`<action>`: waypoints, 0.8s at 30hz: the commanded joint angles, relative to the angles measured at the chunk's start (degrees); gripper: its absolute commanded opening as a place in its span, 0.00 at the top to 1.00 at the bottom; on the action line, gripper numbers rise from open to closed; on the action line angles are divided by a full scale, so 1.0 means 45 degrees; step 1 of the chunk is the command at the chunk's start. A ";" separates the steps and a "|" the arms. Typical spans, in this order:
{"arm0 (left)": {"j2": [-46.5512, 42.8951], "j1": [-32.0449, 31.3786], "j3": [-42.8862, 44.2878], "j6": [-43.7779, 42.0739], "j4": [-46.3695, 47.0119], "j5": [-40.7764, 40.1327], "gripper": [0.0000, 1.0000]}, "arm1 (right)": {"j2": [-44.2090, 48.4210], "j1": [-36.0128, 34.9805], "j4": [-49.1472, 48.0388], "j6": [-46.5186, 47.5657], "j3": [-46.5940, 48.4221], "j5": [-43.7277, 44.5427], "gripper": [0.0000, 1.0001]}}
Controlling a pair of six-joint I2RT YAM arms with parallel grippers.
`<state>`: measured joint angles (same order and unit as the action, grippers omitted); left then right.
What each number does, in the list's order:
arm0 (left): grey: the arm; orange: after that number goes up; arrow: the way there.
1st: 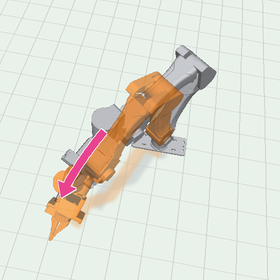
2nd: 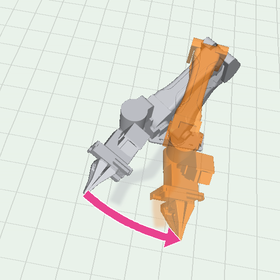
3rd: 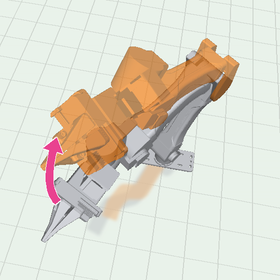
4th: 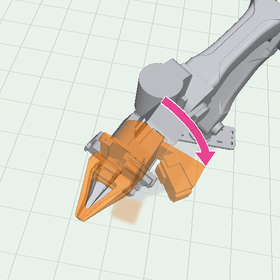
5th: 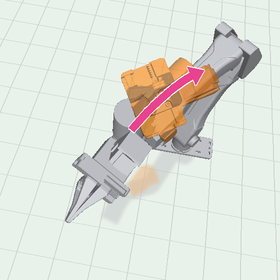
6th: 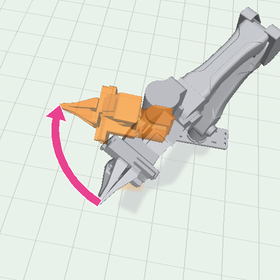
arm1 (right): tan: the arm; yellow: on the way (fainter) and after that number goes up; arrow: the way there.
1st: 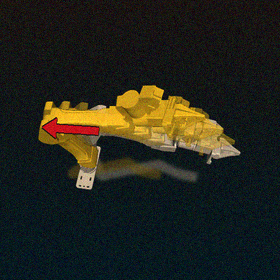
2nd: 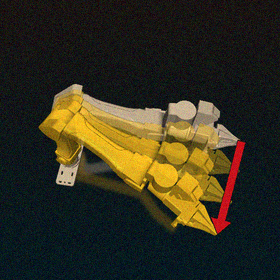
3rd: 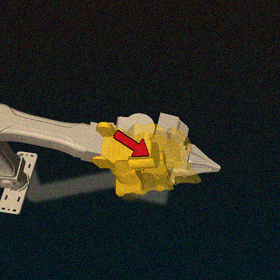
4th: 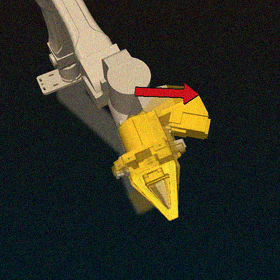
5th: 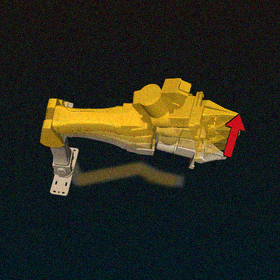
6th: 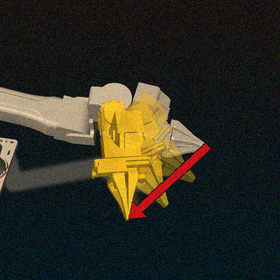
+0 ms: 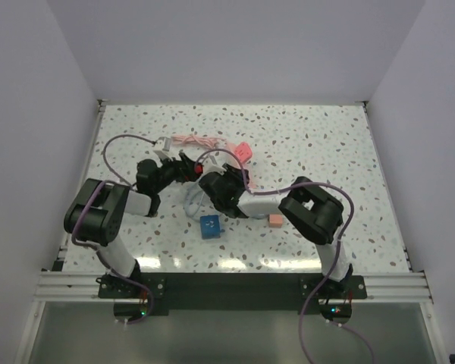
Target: Insert the plug
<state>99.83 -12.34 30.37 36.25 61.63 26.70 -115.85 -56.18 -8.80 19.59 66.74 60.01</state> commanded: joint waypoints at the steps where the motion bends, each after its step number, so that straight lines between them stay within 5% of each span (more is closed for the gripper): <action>1: -0.1421 -0.0110 -0.0419 -0.0691 -0.0176 -0.0286 0.00 | -0.0580 0.0628 -0.0311 0.0606 0.1047 -0.0073 1.00; 14: -0.3024 -0.0090 -0.1397 -0.1297 -0.1077 -0.0972 0.00 | -0.2632 0.1723 0.1601 -0.0505 0.3897 -0.1810 1.00; 16: -0.3122 -0.0090 -0.1436 -0.1356 -0.1194 -0.1011 0.00 | -0.2712 0.1723 0.1916 -0.1013 0.4074 -0.2084 0.89; 17: -0.3142 -0.0110 -0.1436 -0.1376 -0.1253 -0.1030 0.00 | -0.2712 0.1704 0.2264 -0.1189 0.4114 -0.2433 0.71; 20: -0.3278 -0.0110 -0.1437 -0.1473 -0.1467 -0.1167 0.00 | -0.2556 0.1704 0.2384 -0.1658 0.3978 -0.2768 0.50; 24: -0.3473 -0.0129 -0.1437 -0.1571 -0.1740 -0.1304 0.00 | -0.2400 0.1723 0.2676 -0.2165 0.3977 -0.3119 0.36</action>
<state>86.46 -12.78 24.45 31.24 54.17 21.65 -127.96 -48.21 -0.58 13.98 83.57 50.83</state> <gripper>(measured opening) 0.997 0.604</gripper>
